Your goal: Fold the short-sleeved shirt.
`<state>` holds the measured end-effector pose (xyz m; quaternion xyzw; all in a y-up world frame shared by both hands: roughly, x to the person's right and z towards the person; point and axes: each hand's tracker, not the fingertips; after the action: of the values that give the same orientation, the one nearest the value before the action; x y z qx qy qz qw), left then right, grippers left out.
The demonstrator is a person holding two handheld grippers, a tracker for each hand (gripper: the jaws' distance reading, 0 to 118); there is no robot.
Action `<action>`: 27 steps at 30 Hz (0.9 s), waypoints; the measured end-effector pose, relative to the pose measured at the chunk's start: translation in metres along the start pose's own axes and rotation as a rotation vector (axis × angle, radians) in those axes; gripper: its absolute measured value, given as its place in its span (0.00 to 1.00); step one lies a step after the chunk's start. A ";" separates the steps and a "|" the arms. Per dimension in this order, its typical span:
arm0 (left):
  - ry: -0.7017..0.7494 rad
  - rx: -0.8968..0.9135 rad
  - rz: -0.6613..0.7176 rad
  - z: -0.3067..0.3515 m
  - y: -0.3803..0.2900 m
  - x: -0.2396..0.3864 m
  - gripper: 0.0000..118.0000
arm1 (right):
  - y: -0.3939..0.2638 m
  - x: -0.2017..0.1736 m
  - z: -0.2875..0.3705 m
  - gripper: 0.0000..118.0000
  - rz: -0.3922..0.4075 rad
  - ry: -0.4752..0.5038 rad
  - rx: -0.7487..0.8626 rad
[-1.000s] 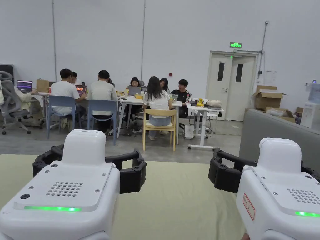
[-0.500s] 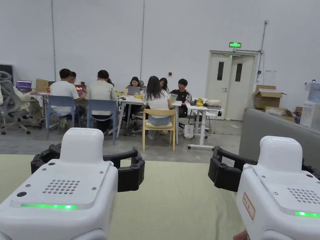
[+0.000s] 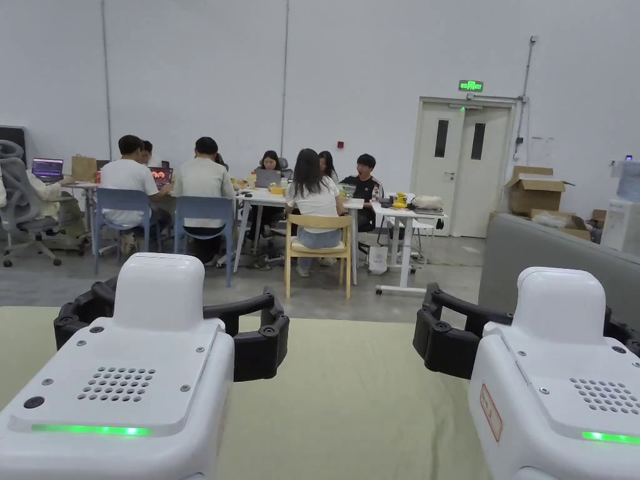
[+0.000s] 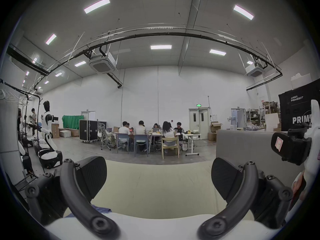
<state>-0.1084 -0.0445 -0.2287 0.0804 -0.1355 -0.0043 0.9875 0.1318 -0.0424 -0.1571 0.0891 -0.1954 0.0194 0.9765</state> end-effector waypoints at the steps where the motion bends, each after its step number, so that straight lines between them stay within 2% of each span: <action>1: -0.005 -0.004 0.000 0.001 0.001 0.000 0.99 | 0.000 0.001 0.000 0.99 -0.006 -0.011 -0.002; 2: -0.011 -0.015 -0.001 0.002 0.002 -0.001 0.71 | 0.001 0.002 -0.001 0.86 -0.001 -0.025 -0.031; 3: -0.029 -0.022 0.001 0.004 0.002 -0.001 0.07 | 0.002 0.002 -0.002 0.43 0.007 -0.015 -0.085; 4: -0.028 -0.016 0.003 0.004 0.002 -0.001 0.00 | 0.002 0.003 -0.003 0.04 0.002 0.024 -0.097; 5: -0.002 -0.056 0.005 -0.002 0.001 0.001 0.00 | 0.001 0.004 -0.003 0.02 -0.009 0.037 -0.088; 6: -0.003 -0.063 0.018 -0.006 -0.006 -0.001 0.00 | -0.004 0.004 -0.007 0.02 0.014 0.010 -0.131; 7: -0.063 -0.079 0.051 -0.011 -0.010 -0.003 0.00 | -0.010 0.005 -0.005 0.02 0.013 -0.024 -0.122; 10: -0.082 -0.127 0.116 -0.017 -0.021 -0.007 0.00 | -0.015 0.009 -0.001 0.02 0.019 -0.011 -0.111; 14: 0.000 -0.106 0.072 -0.011 -0.024 -0.027 0.00 | -0.012 0.003 -0.006 0.02 0.037 0.011 -0.099; 16: 0.078 -0.089 0.035 0.002 -0.019 -0.052 0.00 | -0.012 -0.016 -0.015 0.02 0.062 0.100 -0.124; 19: 0.279 -0.090 -0.003 0.029 -0.017 -0.109 0.00 | -0.007 -0.071 -0.025 0.02 0.108 0.268 -0.113; 22: 0.456 -0.132 0.019 0.065 -0.005 -0.174 0.00 | -0.005 -0.143 -0.017 0.02 0.020 0.514 -0.086; 24: 0.588 -0.176 -0.083 0.080 -0.008 -0.201 0.00 | -0.009 -0.184 -0.008 0.02 -0.087 0.700 -0.110; 27: 0.626 -0.254 -0.191 0.084 -0.027 -0.222 0.00 | -0.017 -0.229 0.003 0.02 -0.160 0.837 -0.221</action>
<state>-0.3441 -0.0779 -0.2128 -0.0333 0.1837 -0.0886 0.9784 -0.0795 -0.0606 -0.2459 -0.0167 0.2235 -0.0430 0.9736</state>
